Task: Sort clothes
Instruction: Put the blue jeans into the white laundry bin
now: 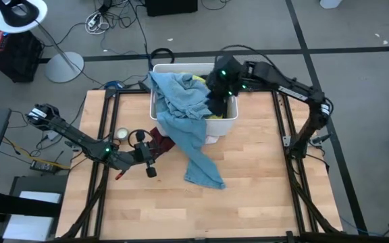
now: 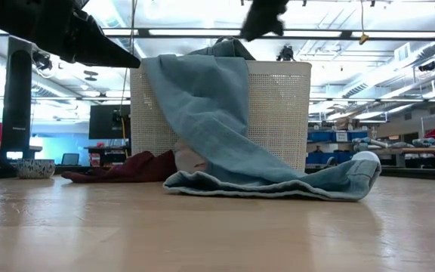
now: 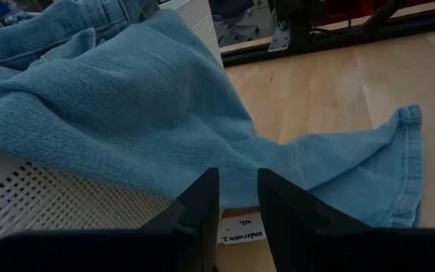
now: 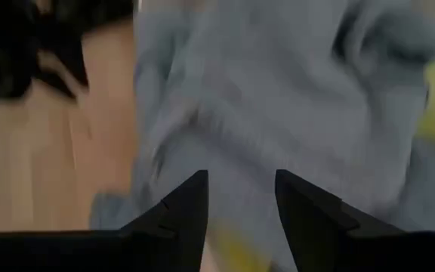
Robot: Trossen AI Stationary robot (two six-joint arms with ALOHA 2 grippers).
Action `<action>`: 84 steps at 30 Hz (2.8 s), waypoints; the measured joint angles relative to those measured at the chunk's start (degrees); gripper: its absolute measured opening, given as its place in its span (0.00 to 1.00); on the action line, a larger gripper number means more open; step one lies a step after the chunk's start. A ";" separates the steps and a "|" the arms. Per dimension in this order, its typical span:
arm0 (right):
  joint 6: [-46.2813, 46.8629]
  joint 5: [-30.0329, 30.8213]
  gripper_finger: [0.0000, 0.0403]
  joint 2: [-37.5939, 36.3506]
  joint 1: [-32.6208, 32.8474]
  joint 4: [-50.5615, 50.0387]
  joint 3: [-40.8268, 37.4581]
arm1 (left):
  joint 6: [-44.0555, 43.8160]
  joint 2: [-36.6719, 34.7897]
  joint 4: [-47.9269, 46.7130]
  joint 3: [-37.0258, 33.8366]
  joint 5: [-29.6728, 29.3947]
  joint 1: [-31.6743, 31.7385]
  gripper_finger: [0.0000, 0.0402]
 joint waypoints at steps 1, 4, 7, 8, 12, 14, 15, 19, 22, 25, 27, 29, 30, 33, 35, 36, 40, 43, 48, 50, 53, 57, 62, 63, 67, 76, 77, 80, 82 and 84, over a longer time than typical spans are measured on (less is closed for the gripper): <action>0.88 1.68 0.38 -0.82 1.26 -2.72 -0.02 | -0.01 0.00 0.01 0.00 -0.01 0.00 0.25; 4.95 6.46 0.38 -3.12 5.38 -8.81 -0.02 | -0.02 0.00 -0.02 0.00 0.00 0.00 0.25; 8.35 11.02 0.37 -4.91 10.44 -12.66 -0.35 | -0.04 0.00 0.00 0.00 0.00 0.00 0.25; 9.07 12.65 0.37 -5.59 12.29 -12.79 -1.23 | -0.04 0.00 -0.02 0.00 0.00 0.00 0.25; 13.56 18.21 0.36 -8.91 19.00 -12.33 -8.57 | -0.05 0.00 -0.02 0.00 0.00 0.00 0.25; 17.01 20.06 0.36 -10.80 21.87 -9.97 -14.41 | -0.26 0.00 0.00 0.00 0.00 0.00 0.25; 18.68 20.50 0.36 -11.71 23.16 -7.58 -17.74 | -0.85 0.00 0.00 0.00 0.00 0.00 0.25; 25.47 19.95 0.36 -14.44 27.62 5.74 -31.35 | -1.49 0.00 0.00 0.00 0.00 0.00 0.25; 30.18 19.86 0.35 -14.16 30.11 15.16 -39.52 | -1.82 0.00 0.00 0.00 0.09 -0.02 0.25; 31.74 19.91 0.34 -11.63 32.05 23.67 -45.19 | -2.58 0.00 0.00 0.00 1.13 -0.02 0.25; 31.67 19.99 0.33 -9.10 32.93 27.27 -47.53 | -2.62 0.00 0.00 0.00 1.41 -0.02 0.25; 31.61 19.99 0.33 -6.17 33.17 28.90 -48.09 | -2.67 0.00 0.01 0.00 1.52 -0.02 0.25; 31.27 20.05 0.32 -4.76 33.26 29.33 -48.09 | -2.69 0.00 0.10 0.00 1.55 -0.02 0.25; 29.37 20.20 0.32 -1.11 32.88 33.22 -48.09 | -2.74 0.00 0.09 0.00 1.57 -0.02 0.25; 27.57 20.19 0.32 0.94 32.43 37.34 -48.09 | -2.82 0.00 0.13 0.00 1.55 -0.02 0.25; 26.78 20.21 0.32 1.97 32.01 39.19 -48.08 | -2.95 0.00 0.13 0.00 1.57 -0.02 0.25; 26.36 20.23 0.32 5.59 30.21 42.29 -48.04 | -3.02 0.00 0.15 0.00 3.56 -0.02 0.25; 26.47 20.23 0.31 7.57 29.17 43.59 -48.04 | -3.02 0.00 0.45 0.00 4.69 -0.02 0.25; 25.62 18.57 0.20 10.21 28.65 49.38 -48.04 | -3.06 0.00 0.52 0.00 5.05 -0.02 0.25; 24.10 18.20 0.08 10.43 28.89 51.11 -48.04 | -3.06 0.00 0.48 0.02 5.05 -0.07 0.25; 22.58 18.53 0.02 10.06 29.29 51.98 -48.04 | -3.06 0.00 0.59 0.04 5.07 -0.09 0.25; 21.21 19.44 0.01 7.31 29.34 52.09 -48.04 | -3.06 0.00 0.74 0.04 5.07 -0.13 0.25; 19.59 21.09 0.01 2.19 29.52 51.43 -48.03 | -3.06 0.00 0.82 0.04 5.05 -0.13 0.25; 19.60 21.15 0.01 1.42 29.49 51.22 -48.01 | -3.06 0.00 0.85 0.04 5.05 -0.13 0.25; 19.61 21.15 0.01 -0.02 29.47 49.13 -47.98 | -3.06 0.00 0.87 0.04 5.05 -0.13 0.25; 23.59 21.19 0.14 -0.17 29.63 44.48 -48.04 | -3.06 0.00 0.81 0.04 5.05 -0.13 0.25; 23.69 21.29 0.17 -0.17 29.63 44.03 -48.04 | -3.06 0.00 0.80 0.04 5.05 -0.13 0.25; 23.67 21.81 0.25 -0.17 29.63 43.73 -48.57 | -3.04 0.00 0.83 0.04 5.05 -0.13 0.25; 24.04 22.00 0.31 -0.17 29.63 46.17 -50.37 | -3.04 0.00 0.85 0.04 5.05 -0.13 0.25; 24.76 21.98 0.36 -0.15 29.63 49.40 -52.81 | -3.04 0.00 0.85 0.04 5.05 -0.13 0.25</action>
